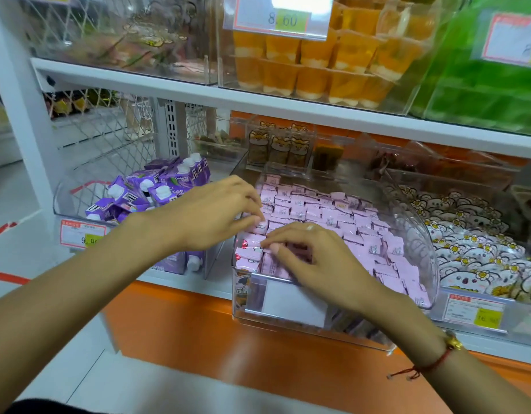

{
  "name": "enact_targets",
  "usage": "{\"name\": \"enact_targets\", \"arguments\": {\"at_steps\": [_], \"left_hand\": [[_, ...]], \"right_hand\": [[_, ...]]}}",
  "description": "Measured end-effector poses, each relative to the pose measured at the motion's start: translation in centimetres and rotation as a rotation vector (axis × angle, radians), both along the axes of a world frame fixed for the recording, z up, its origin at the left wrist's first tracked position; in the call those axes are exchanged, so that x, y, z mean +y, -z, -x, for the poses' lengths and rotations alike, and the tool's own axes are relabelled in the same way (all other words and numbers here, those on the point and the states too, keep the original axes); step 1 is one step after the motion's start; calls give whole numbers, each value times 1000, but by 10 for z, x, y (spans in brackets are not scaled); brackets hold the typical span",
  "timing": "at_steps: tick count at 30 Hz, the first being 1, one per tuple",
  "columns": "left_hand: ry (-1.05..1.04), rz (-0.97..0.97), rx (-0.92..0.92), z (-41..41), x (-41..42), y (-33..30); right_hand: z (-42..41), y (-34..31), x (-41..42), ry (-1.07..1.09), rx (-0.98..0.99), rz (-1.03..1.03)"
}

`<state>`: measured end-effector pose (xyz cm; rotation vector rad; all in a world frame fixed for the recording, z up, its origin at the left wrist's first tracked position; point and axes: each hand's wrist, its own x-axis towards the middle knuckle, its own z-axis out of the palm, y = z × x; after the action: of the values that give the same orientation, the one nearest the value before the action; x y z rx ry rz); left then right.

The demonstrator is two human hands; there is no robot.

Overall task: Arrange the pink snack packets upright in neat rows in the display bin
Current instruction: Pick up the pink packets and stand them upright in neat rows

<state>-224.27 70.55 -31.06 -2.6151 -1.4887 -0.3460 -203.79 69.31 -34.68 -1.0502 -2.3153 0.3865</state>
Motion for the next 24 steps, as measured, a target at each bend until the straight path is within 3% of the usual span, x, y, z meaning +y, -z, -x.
{"name": "enact_targets", "arguments": {"at_steps": [2,5,7,9,12,18,21,24], "left_hand": [[-7,-72,-9,-1,-3,10],[-102,-165,-482,-1,-20,30],[-203,-51,-802,-4,-32,40],[-254,117,-952,-8,-38,47],[-221,219,-990,-10,-40,45],[-190,272,-1049,-8,-40,42],[-196,82,-902,-7,-44,44],[-63,-200,-675,-9,-49,38]], "right_hand": [[-3,-2,4,76,101,-18],[-2,-5,12,111,101,-22],[5,-4,17,78,-43,-50],[12,-2,21,56,-206,-75],[18,-4,25,75,-402,-80],[26,-26,41,17,-483,128],[16,-35,37,-19,-366,201],[-7,-32,23,113,-123,86]]}}
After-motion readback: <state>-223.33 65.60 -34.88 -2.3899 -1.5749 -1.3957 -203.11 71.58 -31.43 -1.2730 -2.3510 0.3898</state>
